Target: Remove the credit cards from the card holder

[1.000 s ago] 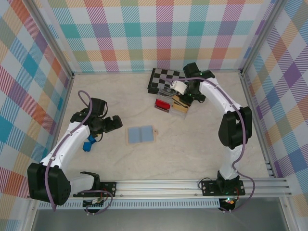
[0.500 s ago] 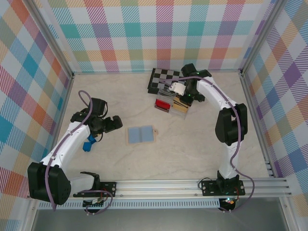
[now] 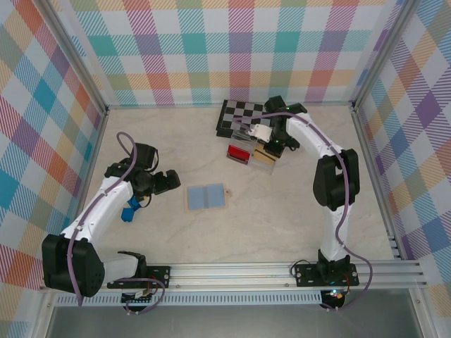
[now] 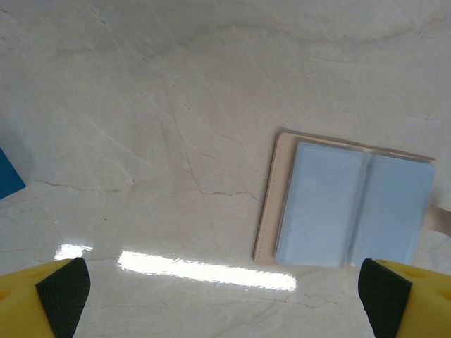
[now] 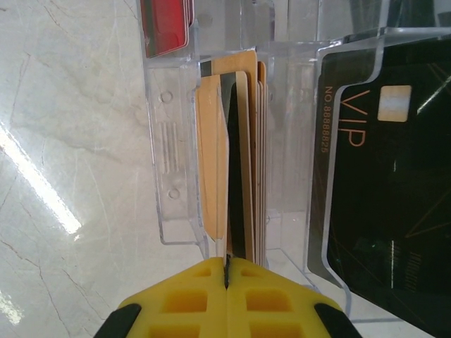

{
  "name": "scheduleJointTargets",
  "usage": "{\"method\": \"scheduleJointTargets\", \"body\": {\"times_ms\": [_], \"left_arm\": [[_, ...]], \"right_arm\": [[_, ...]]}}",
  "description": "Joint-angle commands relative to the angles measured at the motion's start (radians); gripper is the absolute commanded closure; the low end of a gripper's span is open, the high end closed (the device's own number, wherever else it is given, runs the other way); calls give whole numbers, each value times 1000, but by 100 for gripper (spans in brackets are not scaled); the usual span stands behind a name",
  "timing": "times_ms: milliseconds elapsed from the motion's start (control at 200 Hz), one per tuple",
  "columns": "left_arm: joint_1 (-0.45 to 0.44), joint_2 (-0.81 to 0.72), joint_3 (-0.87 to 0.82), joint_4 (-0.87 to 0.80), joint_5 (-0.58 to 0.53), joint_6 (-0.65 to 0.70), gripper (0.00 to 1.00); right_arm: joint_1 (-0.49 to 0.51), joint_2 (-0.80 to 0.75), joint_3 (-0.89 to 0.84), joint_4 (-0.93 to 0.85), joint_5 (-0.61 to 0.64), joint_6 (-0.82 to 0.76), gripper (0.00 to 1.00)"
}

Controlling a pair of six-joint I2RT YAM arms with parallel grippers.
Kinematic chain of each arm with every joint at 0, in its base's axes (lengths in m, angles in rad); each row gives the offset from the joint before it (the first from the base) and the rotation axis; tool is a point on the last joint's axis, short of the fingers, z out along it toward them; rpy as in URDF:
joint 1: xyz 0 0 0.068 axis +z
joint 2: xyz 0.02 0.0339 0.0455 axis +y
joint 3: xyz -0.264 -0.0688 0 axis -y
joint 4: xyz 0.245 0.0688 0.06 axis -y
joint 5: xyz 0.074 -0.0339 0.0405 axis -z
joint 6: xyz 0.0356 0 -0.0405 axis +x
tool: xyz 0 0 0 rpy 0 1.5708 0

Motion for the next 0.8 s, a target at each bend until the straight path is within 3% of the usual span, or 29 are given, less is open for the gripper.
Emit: {"method": "scheduleJointTargets", "body": {"times_ms": [0,305,515,795], "left_arm": [[9,7,1,-4,14,10,0],[9,19,1,-1,13,10,0],[10,22,-1,1,20,14,0],[10,16,-4,5,27,14,0]], "right_arm": [[-7,26,23,-40,-23,30,100],[-7,85,97,-63,-6,69,95],[-5,96,118,-50,22,113,78],[-3,39,110,-34,-26,157,76]]}}
